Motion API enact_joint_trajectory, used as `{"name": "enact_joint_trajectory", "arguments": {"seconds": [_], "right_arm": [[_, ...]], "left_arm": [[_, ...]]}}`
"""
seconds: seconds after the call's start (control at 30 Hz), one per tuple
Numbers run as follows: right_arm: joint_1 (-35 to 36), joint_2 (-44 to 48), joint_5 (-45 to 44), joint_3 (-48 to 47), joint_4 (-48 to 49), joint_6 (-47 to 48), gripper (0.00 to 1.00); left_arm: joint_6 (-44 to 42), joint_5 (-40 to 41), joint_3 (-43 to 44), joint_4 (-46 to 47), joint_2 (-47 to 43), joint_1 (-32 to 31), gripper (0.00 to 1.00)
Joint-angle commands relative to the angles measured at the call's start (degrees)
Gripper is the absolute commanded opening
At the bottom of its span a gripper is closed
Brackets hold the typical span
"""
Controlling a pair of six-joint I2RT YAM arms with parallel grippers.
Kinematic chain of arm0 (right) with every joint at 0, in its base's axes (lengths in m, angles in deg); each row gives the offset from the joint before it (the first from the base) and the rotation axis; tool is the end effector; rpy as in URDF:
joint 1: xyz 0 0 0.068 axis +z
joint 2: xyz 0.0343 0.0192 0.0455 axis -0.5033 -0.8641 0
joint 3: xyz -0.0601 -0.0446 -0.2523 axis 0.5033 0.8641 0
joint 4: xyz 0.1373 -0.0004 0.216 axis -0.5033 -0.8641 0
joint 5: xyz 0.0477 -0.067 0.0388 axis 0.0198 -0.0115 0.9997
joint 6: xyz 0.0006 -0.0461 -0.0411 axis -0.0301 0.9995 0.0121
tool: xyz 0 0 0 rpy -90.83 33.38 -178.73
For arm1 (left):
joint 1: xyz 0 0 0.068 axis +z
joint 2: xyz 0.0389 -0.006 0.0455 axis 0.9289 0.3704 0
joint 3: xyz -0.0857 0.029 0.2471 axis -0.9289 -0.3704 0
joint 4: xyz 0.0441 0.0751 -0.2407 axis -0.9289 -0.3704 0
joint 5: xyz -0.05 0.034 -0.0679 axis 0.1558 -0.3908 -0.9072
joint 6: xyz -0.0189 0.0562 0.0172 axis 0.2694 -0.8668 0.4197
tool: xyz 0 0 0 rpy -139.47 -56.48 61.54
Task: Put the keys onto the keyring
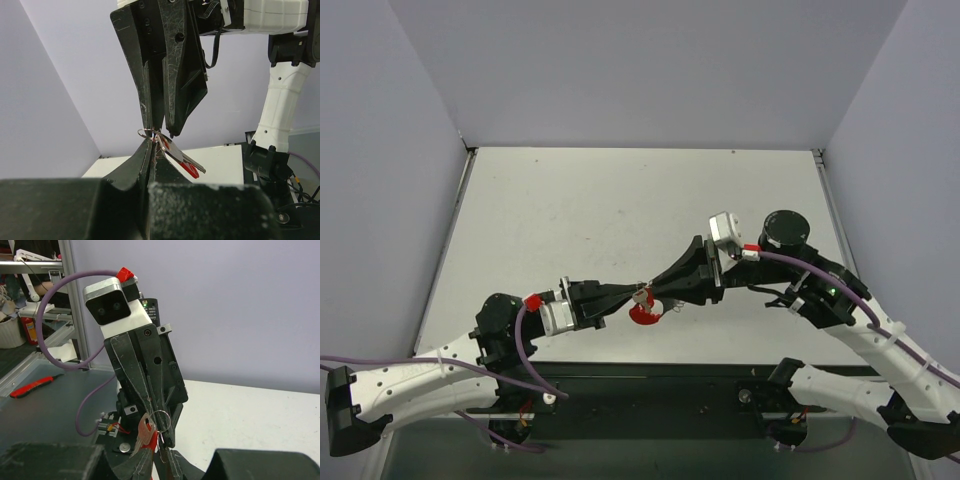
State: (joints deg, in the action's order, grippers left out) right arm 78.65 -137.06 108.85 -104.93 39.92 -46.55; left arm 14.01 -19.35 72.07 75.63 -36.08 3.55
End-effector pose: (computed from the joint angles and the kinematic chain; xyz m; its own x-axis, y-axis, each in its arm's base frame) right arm 0.0978 0.1646 0.4496 0.2271 0.1078 -0.9679 -0.9601 -0.1417 -0.2410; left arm 0.0644 -0.1651 0.3599 0.3890 -0.3862 -0.8364 0.9130 0.2830 0.2939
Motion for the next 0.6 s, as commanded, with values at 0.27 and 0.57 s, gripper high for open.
{"name": "enact_joint_trajectory", "arguments": {"seconds": [0.27,0.57], "right_arm": [[0.1,-0.6,0.7,1.1,6.4,-0.6,0.13],[0.1,-0.8,-0.5,0.9,6.6,-1.3,0.04]], "left_arm": [[0.4,-0.4,3.3,3.1,-0.7,0.4,0.0],[0.3,0.2,3.0,3.8,-0.4,0.4,0.0]]}}
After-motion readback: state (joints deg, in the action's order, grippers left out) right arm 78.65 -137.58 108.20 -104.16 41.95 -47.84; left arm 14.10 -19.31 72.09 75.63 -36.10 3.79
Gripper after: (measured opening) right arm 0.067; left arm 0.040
